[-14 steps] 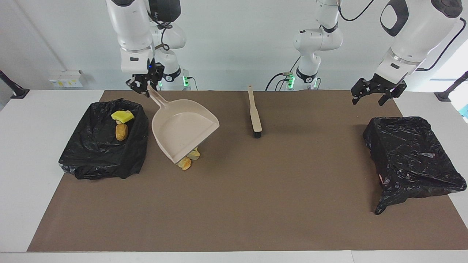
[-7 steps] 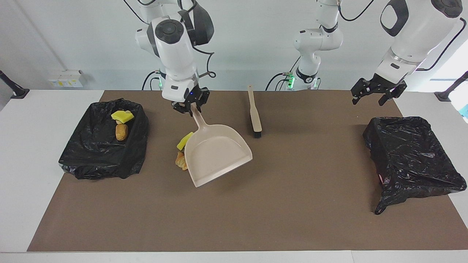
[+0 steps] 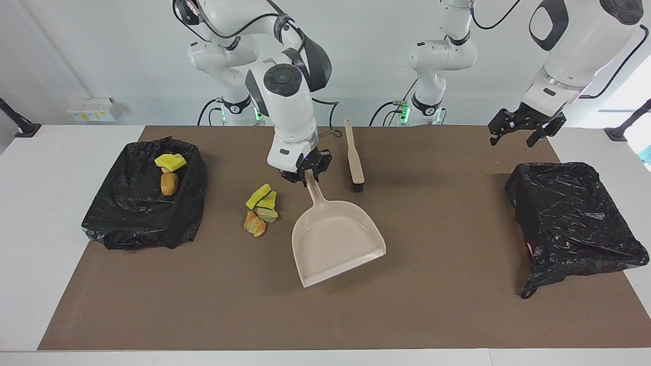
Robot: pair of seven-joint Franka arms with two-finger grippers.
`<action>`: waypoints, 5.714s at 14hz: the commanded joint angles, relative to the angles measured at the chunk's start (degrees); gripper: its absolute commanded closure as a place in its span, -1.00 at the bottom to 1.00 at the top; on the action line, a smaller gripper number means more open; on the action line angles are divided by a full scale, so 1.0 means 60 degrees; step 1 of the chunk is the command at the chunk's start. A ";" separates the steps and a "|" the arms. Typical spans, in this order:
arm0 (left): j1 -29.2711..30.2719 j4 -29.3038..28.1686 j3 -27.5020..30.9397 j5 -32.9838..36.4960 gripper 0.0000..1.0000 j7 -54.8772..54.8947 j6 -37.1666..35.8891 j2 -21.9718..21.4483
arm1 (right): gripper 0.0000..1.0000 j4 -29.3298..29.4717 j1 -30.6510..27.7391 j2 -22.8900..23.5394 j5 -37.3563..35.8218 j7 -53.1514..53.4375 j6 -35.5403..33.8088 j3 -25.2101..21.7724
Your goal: Sweep and dump trash in bin
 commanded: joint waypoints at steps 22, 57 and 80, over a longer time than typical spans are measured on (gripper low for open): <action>0.0124 -0.0074 -0.0079 0.0193 -1.00 0.0095 -0.0040 -0.0128 | -1.00 -0.0557 0.0462 0.0435 -0.0163 0.1768 0.1991 -0.0043; -0.0828 -0.0264 -0.0225 0.0149 -1.00 0.0080 0.1042 0.0194 | -0.43 -0.7120 0.3580 -0.3656 0.2210 0.2237 0.2707 0.0191; -0.4709 0.0219 -0.0211 0.0852 -1.00 -0.4118 0.4441 0.3783 | 1.00 -0.6695 0.0496 -0.6670 0.1360 0.0544 -0.2768 0.0088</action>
